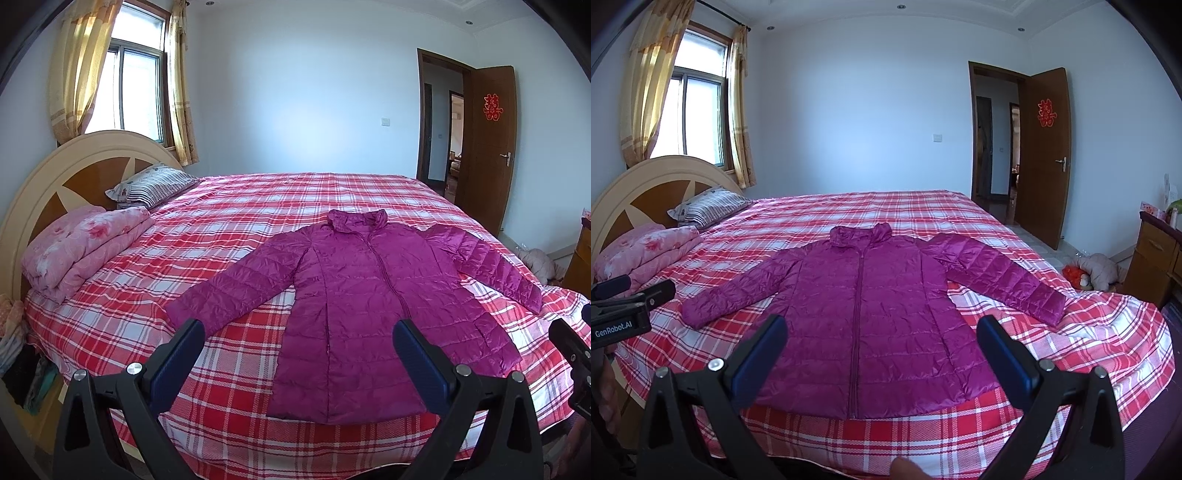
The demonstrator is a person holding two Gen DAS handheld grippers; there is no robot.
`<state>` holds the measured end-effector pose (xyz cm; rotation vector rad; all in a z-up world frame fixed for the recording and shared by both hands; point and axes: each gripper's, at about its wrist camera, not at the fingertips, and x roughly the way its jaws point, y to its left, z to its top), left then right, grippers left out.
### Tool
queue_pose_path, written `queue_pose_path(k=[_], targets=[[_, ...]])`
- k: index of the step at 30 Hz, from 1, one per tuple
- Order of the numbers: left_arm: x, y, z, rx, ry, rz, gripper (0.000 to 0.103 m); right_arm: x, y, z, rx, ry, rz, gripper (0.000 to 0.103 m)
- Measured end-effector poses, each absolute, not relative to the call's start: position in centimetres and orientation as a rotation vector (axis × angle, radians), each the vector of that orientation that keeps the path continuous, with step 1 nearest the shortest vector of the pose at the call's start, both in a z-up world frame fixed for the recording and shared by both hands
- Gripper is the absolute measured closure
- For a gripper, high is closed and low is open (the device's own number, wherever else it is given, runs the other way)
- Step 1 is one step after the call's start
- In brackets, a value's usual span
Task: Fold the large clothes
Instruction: 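Grasp the jacket sleeve nearest the right tool and lift it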
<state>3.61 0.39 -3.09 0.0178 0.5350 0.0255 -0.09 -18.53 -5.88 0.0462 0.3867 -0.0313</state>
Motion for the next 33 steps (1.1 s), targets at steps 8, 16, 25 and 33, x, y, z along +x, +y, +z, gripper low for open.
queue_pose_path(k=[8,16,25,33], targets=[[8.7,0.0,-6.8,0.057,0.608,0.003,0.001,4.2,-23.1,-10.4,0.149,0.483,-0.07,0.0],[16.3,-1.0,-11.3,0.114,0.632,0.014,0.001,8.4,-33.3,-15.1,0.329,0.599,-0.239,0.014],[24.8,-1.0,-15.0,0.106,0.672,0.085,0.001,13.2,-46.1,-15.4,0.445,0.642,-0.494,0.026],[29.1,-0.8,-16.9,0.131,0.704,0.141,0.001,19.4,-50.3,-16.9,0.416,0.745,-0.583,0.036]])
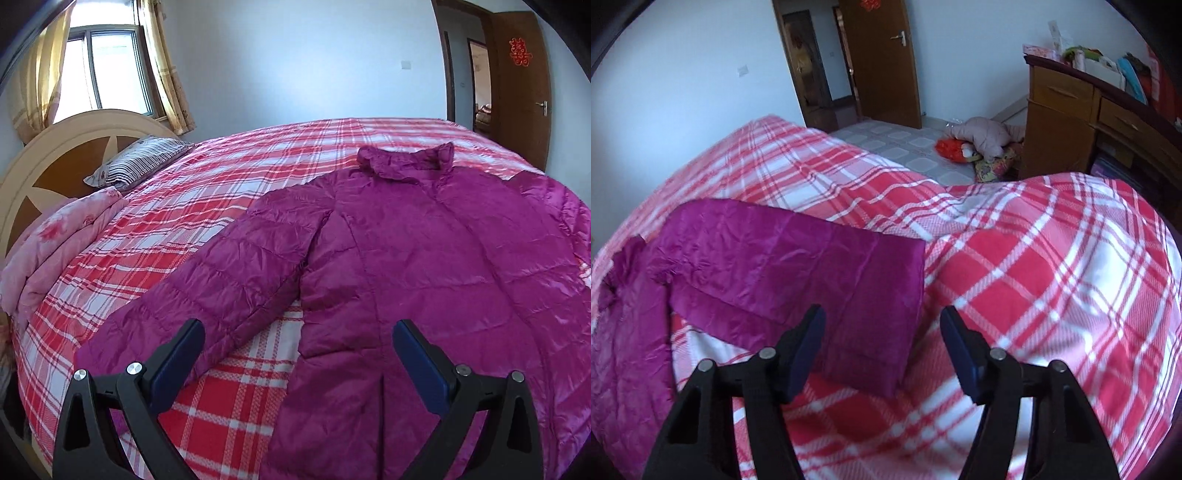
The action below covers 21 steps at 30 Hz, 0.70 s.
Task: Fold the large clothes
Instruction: 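Grasp the jacket sleeve nearest the right tool and lift it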
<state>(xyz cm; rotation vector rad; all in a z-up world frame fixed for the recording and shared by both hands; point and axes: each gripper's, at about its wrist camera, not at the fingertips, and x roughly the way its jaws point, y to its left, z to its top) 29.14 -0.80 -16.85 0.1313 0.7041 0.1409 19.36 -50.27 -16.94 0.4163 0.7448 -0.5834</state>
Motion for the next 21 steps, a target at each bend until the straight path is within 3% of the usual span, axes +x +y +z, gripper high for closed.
queue_pose_path(k=[5,7,9,21], targets=[[31.0,-0.3,-19.0,0.161,0.755,0.197,0.001,22.4,-50.5,-19.0,0.353,0.864,-0.594,0.054],[31.3,-0.2,-19.8,0.153,0.775,0.196,0.001,22.5,-50.1,-19.1,0.322,0.86,-0.589,0.067],[31.2,-0.1,-20.3,0.143,0.782,0.191,0.001,22.6,-49.1,-18.8,0.266,0.855,-0.569,0.086],[29.1,2.5,-18.0,-0.007,0.74,0.143,0.001,21.5,-45.5,-8.2,0.005,0.608,-0.634,0.09]])
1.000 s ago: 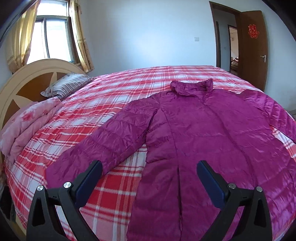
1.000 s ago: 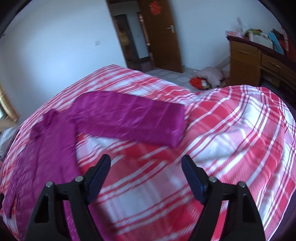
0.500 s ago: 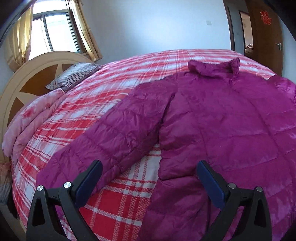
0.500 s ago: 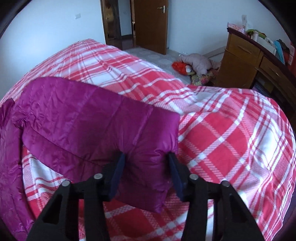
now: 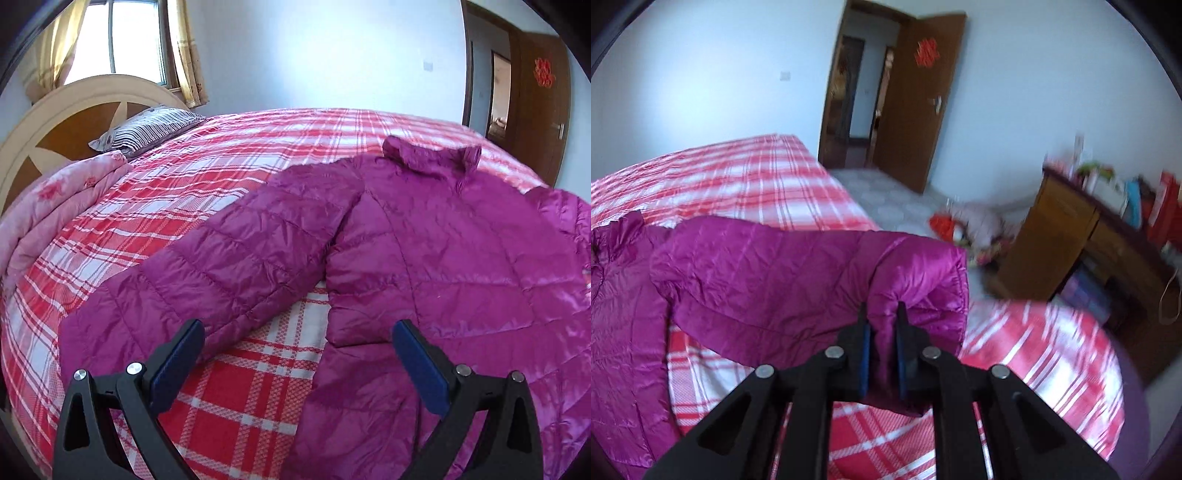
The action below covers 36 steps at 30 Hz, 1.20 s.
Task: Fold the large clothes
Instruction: 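Grasp the jacket sleeve nearest the right tool and lift it, then fold the held sleeve across the jacket body and release it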
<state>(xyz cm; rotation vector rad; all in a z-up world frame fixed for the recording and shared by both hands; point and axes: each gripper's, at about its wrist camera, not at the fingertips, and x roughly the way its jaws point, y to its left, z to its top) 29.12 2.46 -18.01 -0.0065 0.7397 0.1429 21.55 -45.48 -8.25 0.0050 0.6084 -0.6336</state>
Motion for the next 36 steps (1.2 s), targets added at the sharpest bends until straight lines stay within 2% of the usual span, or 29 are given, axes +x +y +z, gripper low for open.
queue_pose_path(k=[7,16,21,27,36], targets=[[27.9,3.6,-16.8,-0.043,0.716,0.112,0.001,23.0,-36.4,-2.2,-0.294,0.427,-0.575,0.09],[27.2,4.9,-16.7,-0.074,0.715,0.096,0.001,26.3,-25.2,-1.3,-0.553,0.31,-0.426,0.09],[27.1,5.2,-16.5,-0.076,0.713,0.09,0.001,27.7,-18.4,-3.6,-0.715,0.271,-0.324,0.09],[26.8,6.0,-17.0,-0.074,0.725,0.097,0.001,29.9,-10.6,-8.8,-0.875,0.258,-0.193,0.09],[27.2,7.7,-18.0,-0.057,0.756,0.148,0.001,33.1,-2.9,-16.2,-0.891,0.332,-0.018,0.089]])
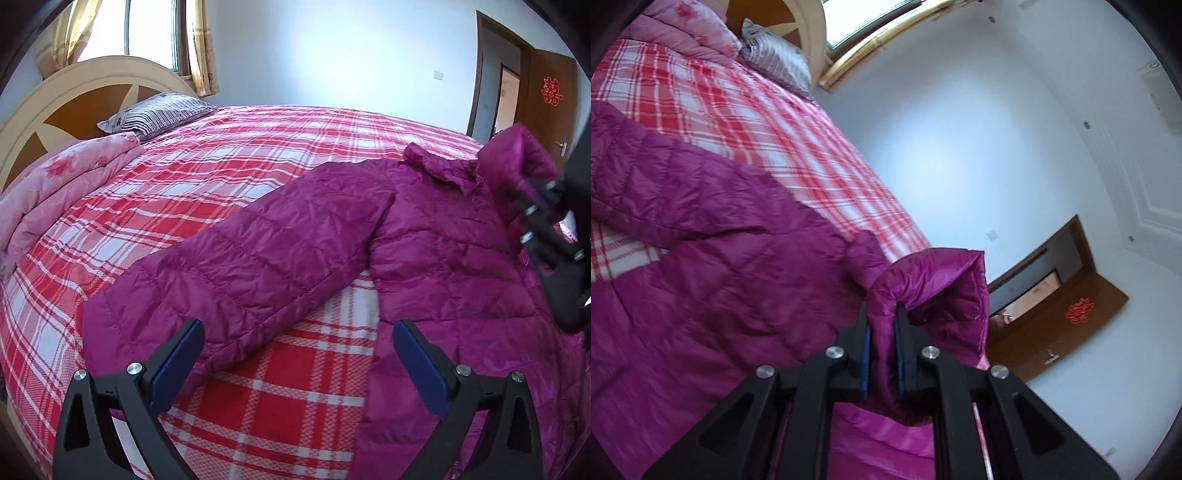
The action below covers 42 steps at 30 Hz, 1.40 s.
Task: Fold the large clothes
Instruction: 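Fold the held sleeve across the jacket body and release it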
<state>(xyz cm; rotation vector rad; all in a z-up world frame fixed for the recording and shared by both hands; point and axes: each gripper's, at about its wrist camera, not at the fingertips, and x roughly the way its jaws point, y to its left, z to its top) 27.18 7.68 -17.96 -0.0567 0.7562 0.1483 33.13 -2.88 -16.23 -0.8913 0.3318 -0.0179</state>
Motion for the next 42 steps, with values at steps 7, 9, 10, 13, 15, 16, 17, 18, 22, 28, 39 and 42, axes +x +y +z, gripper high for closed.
queue_pose_path(k=[7,9,10,13,15,16,17,18,22,28,39,42], targets=[[27.7,8.4,-17.6,-0.034,0.758,0.189,0.001,33.8,-1.5,-18.6,-0.675,0.484,0.228,0.019],[28.0,8.8,-17.1,-0.037,0.752,0.206,0.001,32.7,-2.8,-16.9,-0.549,0.49,0.29,0.02],[28.2,8.8,-16.8,-0.036,0.748,0.214,0.001,32.2,-3.5,-16.0,-0.486,0.497,0.315,0.02],[28.7,8.9,-15.6,-0.044,0.72,0.236,0.001,30.5,-5.7,-13.4,-0.337,0.501,0.421,0.018],[29.1,8.6,-14.9,-0.047,0.709,0.239,0.001,29.6,-6.5,-12.3,-0.274,0.49,0.477,0.018],[29.3,8.5,-14.5,-0.046,0.704,0.24,0.001,29.2,-6.9,-11.9,-0.249,0.485,0.497,0.018],[29.4,8.1,-14.2,-0.045,0.698,0.233,0.001,28.9,-7.5,-11.6,-0.224,0.476,0.506,0.018],[29.4,7.7,-13.7,-0.04,0.687,0.222,0.001,28.5,-8.2,-11.4,-0.204,0.471,0.503,0.018],[30.2,4.6,-12.5,0.018,0.657,0.165,0.001,28.6,-12.7,-11.3,-0.165,0.477,0.368,0.018],[33.9,-2.6,-12.1,0.131,0.609,0.038,0.001,34.5,-21.6,-12.5,-0.06,0.588,0.007,0.048],[43.2,-8.6,-18.6,0.281,0.71,0.044,0.001,44.2,-26.9,-17.8,0.053,0.748,-0.06,0.064],[44.1,-8.7,-20.2,0.261,0.75,0.037,0.001,44.6,-28.8,-19.9,0.106,0.799,-0.11,0.067]])
